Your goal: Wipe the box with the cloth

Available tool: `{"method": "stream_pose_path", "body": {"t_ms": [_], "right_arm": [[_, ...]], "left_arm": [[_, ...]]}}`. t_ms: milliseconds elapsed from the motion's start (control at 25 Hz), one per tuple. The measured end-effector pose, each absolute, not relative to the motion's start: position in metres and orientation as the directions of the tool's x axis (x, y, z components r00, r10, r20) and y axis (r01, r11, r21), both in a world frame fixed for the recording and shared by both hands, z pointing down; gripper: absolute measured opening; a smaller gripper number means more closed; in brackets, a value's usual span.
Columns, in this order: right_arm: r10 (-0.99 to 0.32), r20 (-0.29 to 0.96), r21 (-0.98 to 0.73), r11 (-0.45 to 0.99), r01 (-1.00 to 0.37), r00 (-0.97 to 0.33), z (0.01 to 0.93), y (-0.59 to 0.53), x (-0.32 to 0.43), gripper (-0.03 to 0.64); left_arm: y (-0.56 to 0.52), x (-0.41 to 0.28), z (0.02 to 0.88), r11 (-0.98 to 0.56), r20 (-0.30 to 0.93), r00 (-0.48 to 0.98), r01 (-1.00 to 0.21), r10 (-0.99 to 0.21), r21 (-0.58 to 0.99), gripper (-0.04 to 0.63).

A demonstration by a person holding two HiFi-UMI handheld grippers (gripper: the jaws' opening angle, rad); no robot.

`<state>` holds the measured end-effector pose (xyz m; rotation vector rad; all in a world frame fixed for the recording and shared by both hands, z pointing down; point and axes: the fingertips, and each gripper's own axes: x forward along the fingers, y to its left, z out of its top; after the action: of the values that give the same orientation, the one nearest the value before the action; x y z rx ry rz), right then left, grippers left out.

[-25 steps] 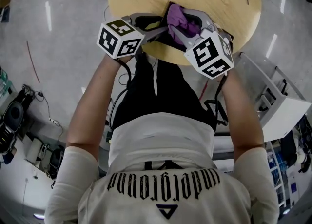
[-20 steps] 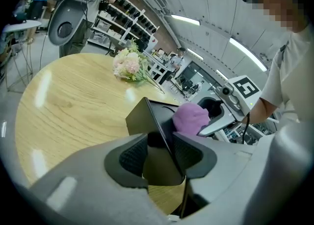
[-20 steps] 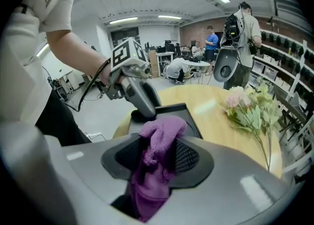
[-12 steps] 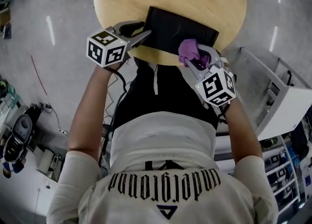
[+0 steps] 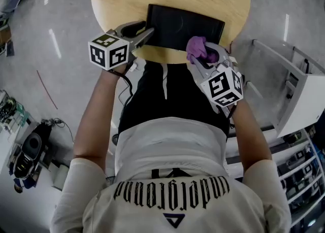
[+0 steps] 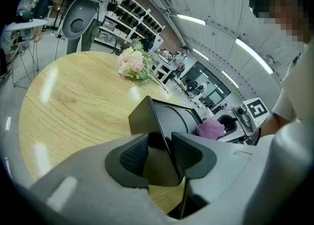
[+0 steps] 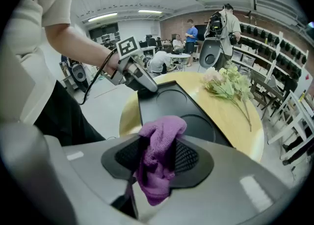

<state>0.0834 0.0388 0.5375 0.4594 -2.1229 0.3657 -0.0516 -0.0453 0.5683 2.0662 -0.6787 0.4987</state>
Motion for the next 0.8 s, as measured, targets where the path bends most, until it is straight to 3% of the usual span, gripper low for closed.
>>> {"method": "stream_pose_path", "body": {"t_ms": [440,680,800], "right_arm": [[-0.334,0.775,-0.018,0.838,-0.546,-0.537,0.542,0.035,-0.068,0.158],[-0.433,0.761,0.026,0.765,-0.644,-0.483,0.538,0.039,-0.064,0.158],[-0.475,0.767,0.027,0.695,-0.719,-0.431,0.541,0.055,-0.024,0.158]], "left_arm": [[-0.047,-0.069,0.569,-0.496,0.567,0.781,-0.613,-0.262,0.615,0.169],[-0.052,-0.071,0.564,-0.520,0.566,0.786,-0.602,-0.249,0.606,0.172],[-0.051,-0.064,0.565,-0.530,0.564,0.790,-0.594,-0.242,0.605,0.173]]}}
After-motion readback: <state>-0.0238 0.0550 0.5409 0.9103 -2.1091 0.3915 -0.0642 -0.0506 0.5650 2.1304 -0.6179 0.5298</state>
